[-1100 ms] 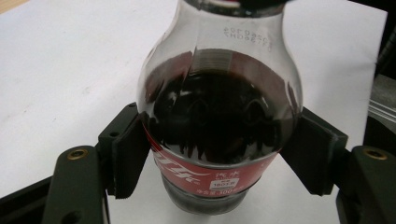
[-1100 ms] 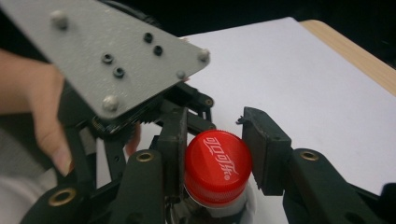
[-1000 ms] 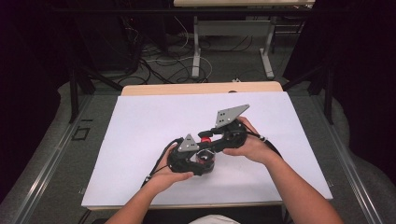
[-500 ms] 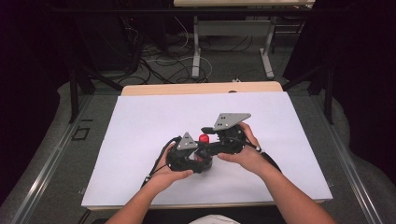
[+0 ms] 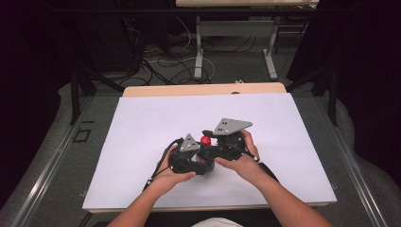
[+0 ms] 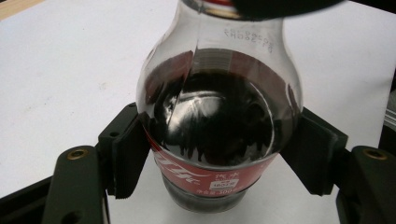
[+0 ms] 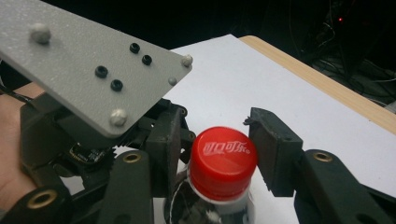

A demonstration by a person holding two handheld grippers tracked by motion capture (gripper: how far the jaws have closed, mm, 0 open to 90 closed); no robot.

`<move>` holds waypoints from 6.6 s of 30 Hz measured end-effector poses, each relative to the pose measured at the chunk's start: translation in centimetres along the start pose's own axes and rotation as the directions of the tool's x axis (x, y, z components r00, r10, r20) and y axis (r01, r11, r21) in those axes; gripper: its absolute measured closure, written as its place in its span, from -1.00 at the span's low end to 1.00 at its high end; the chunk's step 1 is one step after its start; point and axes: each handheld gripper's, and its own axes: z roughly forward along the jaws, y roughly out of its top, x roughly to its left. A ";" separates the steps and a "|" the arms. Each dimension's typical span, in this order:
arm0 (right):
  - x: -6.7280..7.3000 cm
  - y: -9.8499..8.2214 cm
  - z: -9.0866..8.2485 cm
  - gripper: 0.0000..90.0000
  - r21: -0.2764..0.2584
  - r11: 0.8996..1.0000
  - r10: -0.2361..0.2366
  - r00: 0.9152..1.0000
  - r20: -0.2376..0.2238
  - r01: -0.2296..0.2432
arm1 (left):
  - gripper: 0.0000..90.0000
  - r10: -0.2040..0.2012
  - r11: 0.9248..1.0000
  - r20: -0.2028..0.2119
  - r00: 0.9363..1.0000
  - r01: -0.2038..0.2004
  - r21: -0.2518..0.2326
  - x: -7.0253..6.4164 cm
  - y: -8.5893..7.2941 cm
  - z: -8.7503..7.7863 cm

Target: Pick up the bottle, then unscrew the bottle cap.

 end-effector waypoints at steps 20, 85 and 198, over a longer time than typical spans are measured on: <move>-3.0 0.8 0.2 0.28 0.031 0.996 -0.075 0.970 -0.230 0.084 | -0.34 0.009 1.000 0.026 1.000 -0.009 0.006 0.0 0.1 -0.3; 0.1 0.8 -0.2 0.02 0.040 0.999 -0.011 1.000 0.017 0.011 | -0.34 -0.003 1.000 -0.021 1.000 0.003 -0.003 0.5 0.1 -0.7; 0.3 2.0 0.8 0.12 0.045 0.998 -0.033 0.999 -0.033 0.035 | -0.34 -0.021 1.000 -0.024 0.999 0.022 0.009 0.9 0.1 -1.2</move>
